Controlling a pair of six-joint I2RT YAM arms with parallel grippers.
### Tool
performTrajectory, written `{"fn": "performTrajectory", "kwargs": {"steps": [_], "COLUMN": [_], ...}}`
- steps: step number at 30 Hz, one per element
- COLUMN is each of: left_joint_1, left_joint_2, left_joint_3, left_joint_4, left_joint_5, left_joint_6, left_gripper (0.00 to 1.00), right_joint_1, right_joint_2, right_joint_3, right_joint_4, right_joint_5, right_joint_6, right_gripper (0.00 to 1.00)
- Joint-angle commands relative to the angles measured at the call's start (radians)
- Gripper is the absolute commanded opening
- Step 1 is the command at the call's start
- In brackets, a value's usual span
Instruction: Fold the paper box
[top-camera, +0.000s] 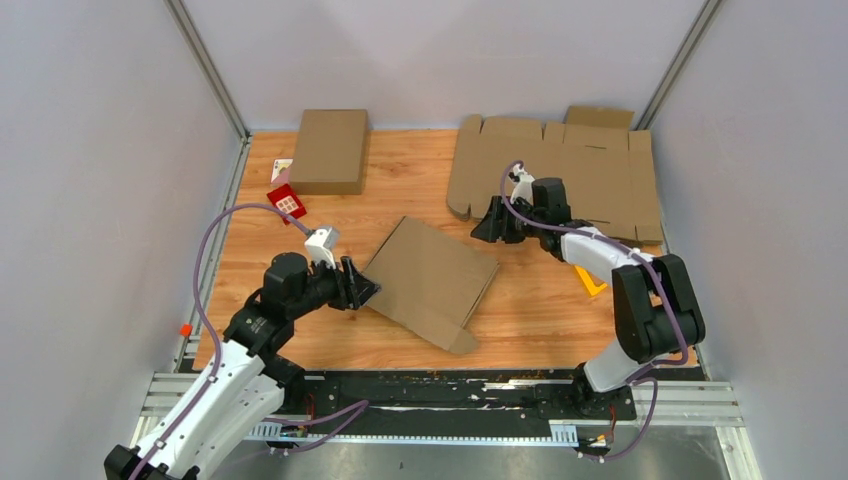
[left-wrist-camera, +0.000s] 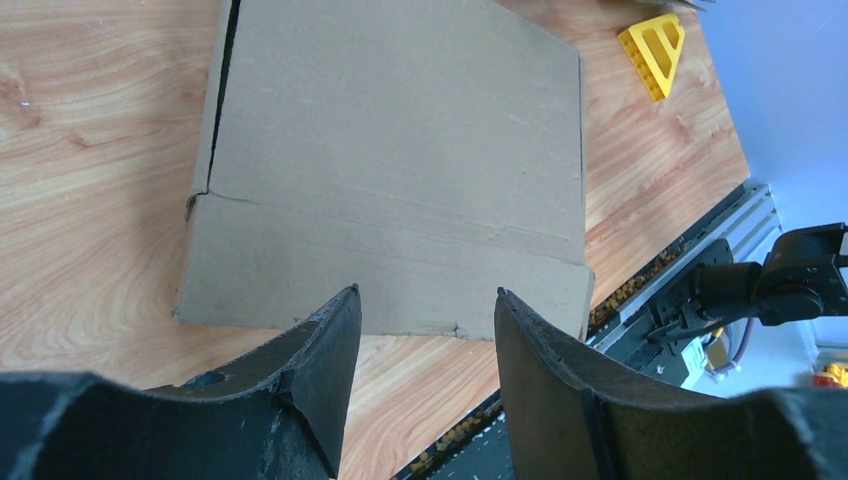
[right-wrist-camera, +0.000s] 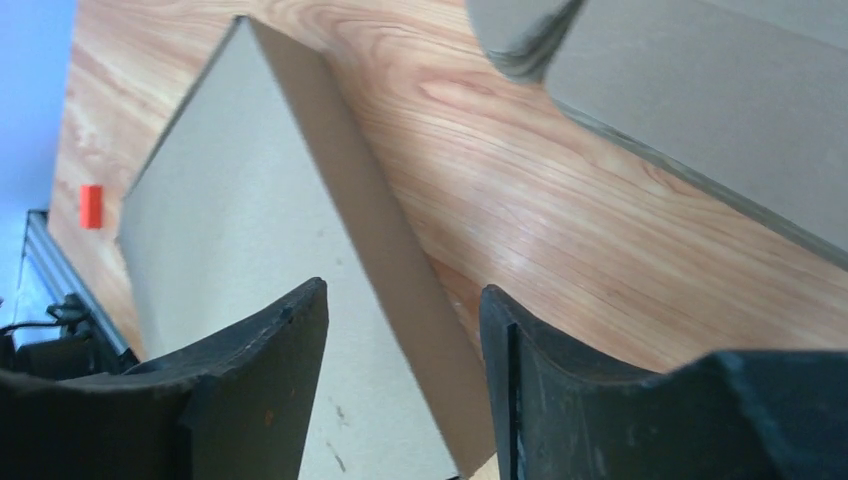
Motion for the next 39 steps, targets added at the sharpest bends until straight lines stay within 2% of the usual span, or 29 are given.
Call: {"fn": "performTrajectory", "kwargs": {"steps": [1,5,12,20,26,39], "left_joint_1": [-0.002,-0.003,-0.003,-0.004,-0.002,-0.003], "left_joint_2": [-0.016,-0.016,-0.012,-0.005,-0.007,-0.001], "left_joint_3": [0.006,0.005,-0.002,-0.018,-0.036,-0.04], "left_joint_4": [0.02,0.02,0.031,0.046,0.056,0.059], "left_joint_5": [0.009,0.008,0.011,0.009,0.014,0.026], "left_joint_6": [0.003,0.002,0.0,0.001,-0.003,-0.005], "left_gripper": [0.59,0.59,0.59,0.59,0.59,0.59], "right_joint_1": [0.01,0.032,0.045,0.045,0.006,-0.007], "right_joint_2": [-0.018,0.025,0.087,0.179,0.204,0.252], "right_joint_3": [-0.012,0.019,0.047,0.093,0.084,0.099], "right_joint_4": [0.102,0.053,0.018,-0.076,-0.072,-0.085], "right_joint_5": [-0.14,-0.133,-0.137,-0.084,-0.037,-0.006], "right_joint_6": [-0.001,-0.038,-0.065,-0.074,-0.027,-0.028], "right_gripper": [0.6,0.63,0.59,0.49,0.36,0.33]}}
